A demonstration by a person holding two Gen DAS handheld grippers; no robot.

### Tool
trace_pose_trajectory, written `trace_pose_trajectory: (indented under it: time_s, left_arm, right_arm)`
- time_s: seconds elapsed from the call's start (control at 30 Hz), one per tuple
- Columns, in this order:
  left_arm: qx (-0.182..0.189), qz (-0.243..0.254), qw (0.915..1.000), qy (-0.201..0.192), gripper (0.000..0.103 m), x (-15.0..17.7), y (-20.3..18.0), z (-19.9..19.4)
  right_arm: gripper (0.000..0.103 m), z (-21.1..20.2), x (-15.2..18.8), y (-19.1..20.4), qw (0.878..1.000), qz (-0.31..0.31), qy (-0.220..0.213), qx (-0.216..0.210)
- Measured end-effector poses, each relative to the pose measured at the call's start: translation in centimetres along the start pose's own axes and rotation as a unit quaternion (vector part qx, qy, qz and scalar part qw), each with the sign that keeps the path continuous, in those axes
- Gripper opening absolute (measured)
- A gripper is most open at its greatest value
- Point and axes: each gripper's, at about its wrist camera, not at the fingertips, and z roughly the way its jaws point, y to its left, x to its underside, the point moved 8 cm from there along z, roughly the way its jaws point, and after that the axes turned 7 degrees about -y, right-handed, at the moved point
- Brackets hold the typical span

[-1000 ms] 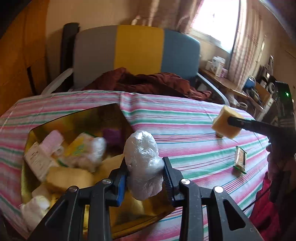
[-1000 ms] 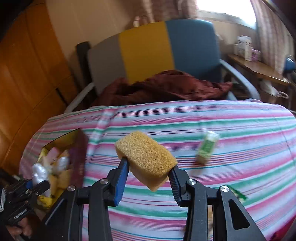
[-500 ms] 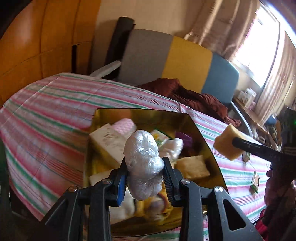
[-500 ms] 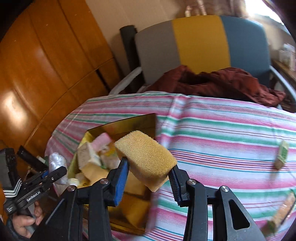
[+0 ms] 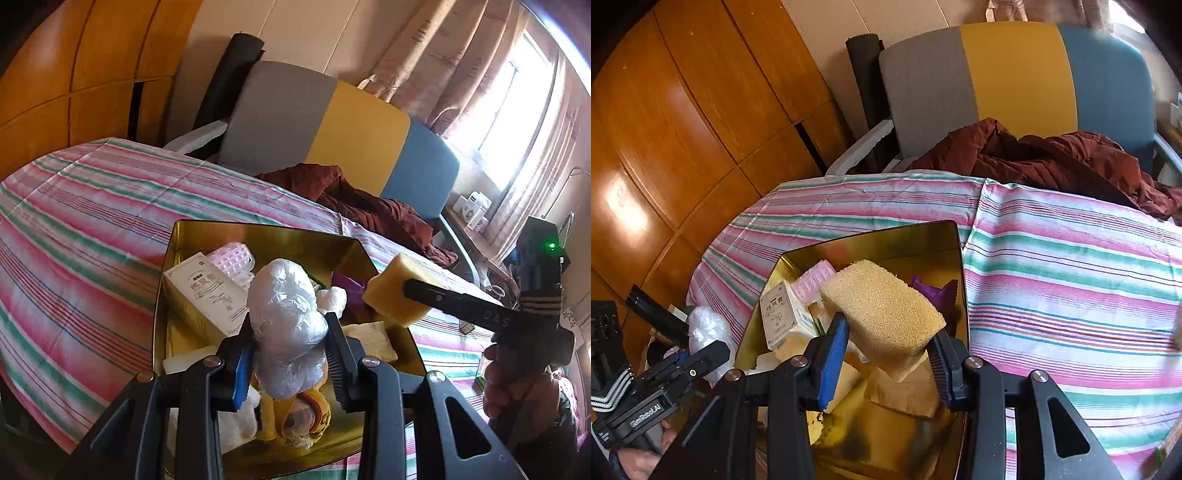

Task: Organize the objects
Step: 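Carry the white ball and yellow sponge over the gold tray and open both grippers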

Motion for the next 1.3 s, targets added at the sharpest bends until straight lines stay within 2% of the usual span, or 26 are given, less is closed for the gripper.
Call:
trace_pose_trajectory:
  time_s: [0.2, 0.37, 0.4, 0.47, 0.53, 0.67, 0.83, 0.87, 0.93, 1.03, 1.17, 1.3]
  left_arm:
    - [-0.005, 0.018, 0.9998, -0.001, 0.035, -1.1, -0.7, 1.1]
    - [-0.011, 0.049, 0.9987, -0.007, 0.036, -3.8, -1.5, 3.8]
    - [-0.023, 0.064, 0.9977, 0.001, 0.044, -4.4, -1.6, 4.8]
    - [-0.021, 0.072, 0.9972, 0.004, 0.056, -5.1, -1.8, 5.9]
    - [-0.039, 0.076, 0.9964, 0.002, 0.074, -5.6, -1.5, 6.9]
    - [-0.051, 0.061, 0.9968, 0.007, 0.075, -4.6, -0.5, 6.6]
    - [-0.059, 0.048, 0.9969, 0.023, 0.075, -1.9, 0.6, 5.5]
    - [-0.059, 0.043, 0.997, 0.026, 0.075, -1.4, 0.8, 5.2]
    - [-0.062, 0.034, 0.9971, 0.028, 0.075, -0.6, 1.1, 4.5]
    - [-0.063, 0.026, 0.9973, 0.026, 0.075, 0.0, 1.3, 3.6]
    - [-0.071, 0.028, 0.997, 0.015, 0.075, 0.2, 1.2, 2.3]
    - [-0.08, 0.032, 0.9962, 0.0, 0.075, 0.1, 0.9, 1.1]
  right_arm:
    - [0.043, 0.8, -0.1, -0.4, 1.0, 0.011, 0.005, 0.005]
    - [0.043, 1.5, -0.4, -0.4, 1.0, 0.014, 0.007, 0.011]
    - [0.043, 1.8, -0.5, -0.5, 1.0, 0.017, 0.008, 0.012]
    - [0.048, 2.4, -1.0, -0.6, 1.0, 0.021, 0.004, 0.015]
    - [0.051, 3.3, -1.4, -0.9, 0.999, 0.029, 0.004, 0.023]
    - [0.065, 4.7, -1.1, -0.9, 0.999, 0.032, 0.015, 0.022]
    - [0.069, 4.6, 0.2, -1.2, 0.999, 0.039, 0.023, 0.023]
    - [0.076, 4.3, 0.4, -1.2, 0.999, 0.037, 0.021, 0.024]
    - [0.084, 3.8, 0.6, -1.1, 0.999, 0.036, 0.018, 0.025]
    - [0.086, 2.9, 1.0, -0.9, 0.999, 0.033, 0.013, 0.026]
    - [0.102, 1.5, 1.5, -0.3, 0.999, 0.028, 0.004, 0.029]
    - [0.103, 0.4, 2.0, 0.4, 0.999, 0.015, -0.003, 0.035]
